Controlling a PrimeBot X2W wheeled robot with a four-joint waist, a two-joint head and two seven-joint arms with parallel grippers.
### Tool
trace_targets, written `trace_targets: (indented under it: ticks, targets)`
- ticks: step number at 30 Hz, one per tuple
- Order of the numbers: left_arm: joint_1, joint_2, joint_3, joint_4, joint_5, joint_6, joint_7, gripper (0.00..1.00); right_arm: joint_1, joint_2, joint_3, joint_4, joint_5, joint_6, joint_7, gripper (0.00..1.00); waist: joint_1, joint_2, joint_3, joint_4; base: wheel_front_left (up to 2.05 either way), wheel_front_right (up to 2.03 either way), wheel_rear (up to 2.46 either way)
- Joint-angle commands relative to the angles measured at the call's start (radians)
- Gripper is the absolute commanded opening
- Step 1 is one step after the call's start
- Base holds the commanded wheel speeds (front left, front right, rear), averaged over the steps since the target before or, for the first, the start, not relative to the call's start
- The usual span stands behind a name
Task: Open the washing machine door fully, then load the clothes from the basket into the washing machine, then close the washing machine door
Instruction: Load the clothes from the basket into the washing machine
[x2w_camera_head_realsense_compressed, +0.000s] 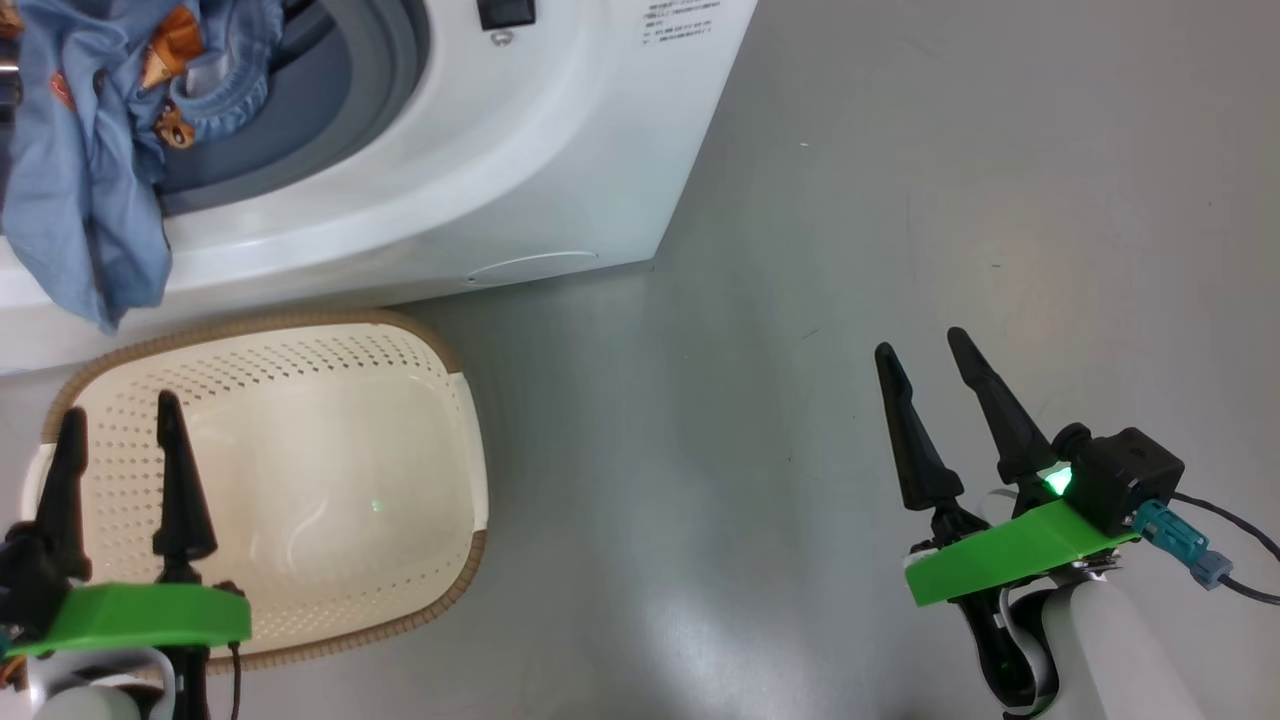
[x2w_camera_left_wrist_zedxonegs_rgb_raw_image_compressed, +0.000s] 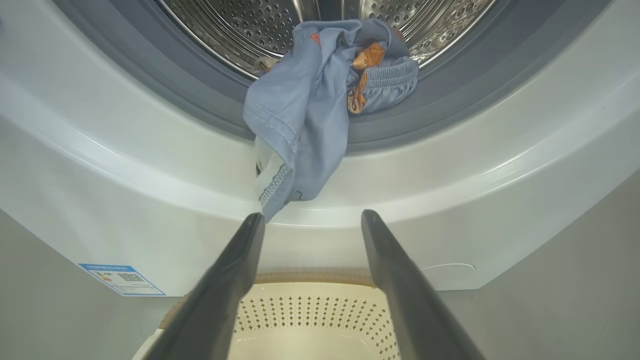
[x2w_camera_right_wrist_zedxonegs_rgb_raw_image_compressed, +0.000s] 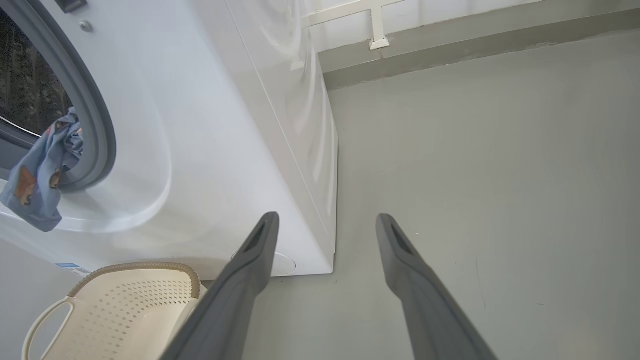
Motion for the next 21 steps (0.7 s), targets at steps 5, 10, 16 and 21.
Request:
trace_targets:
  ticks: [5,10,16,21]
  targets:
    - [0.048,0.014,0.029,-0.032,-0.014,0.018,-0.005,1.00,0.027,0.001,0.018,-0.017,-0.015,0.002,-0.012,1.00,0.0000,0.0000,-0.010,0.008,0.00,0.00,0.00]
    - [0.061,0.013,0.019,-0.029,-0.031,0.029,-0.005,1.00,0.034,0.001,0.016,-0.018,-0.018,0.002,-0.012,1.00,0.0000,0.0000,-0.019,0.009,0.00,0.00,0.00]
    - [0.062,0.013,-0.001,-0.029,-0.034,0.037,-0.005,1.00,0.041,0.001,0.016,-0.019,-0.022,0.002,-0.012,1.00,0.0000,0.0000,-0.028,0.009,0.00,0.00,0.00]
    - [0.032,0.013,-0.018,-0.035,-0.016,0.027,-0.005,1.00,0.049,0.001,0.010,-0.019,-0.024,0.002,-0.012,1.00,0.0000,0.0000,-0.037,0.020,0.00,0.00,0.00]
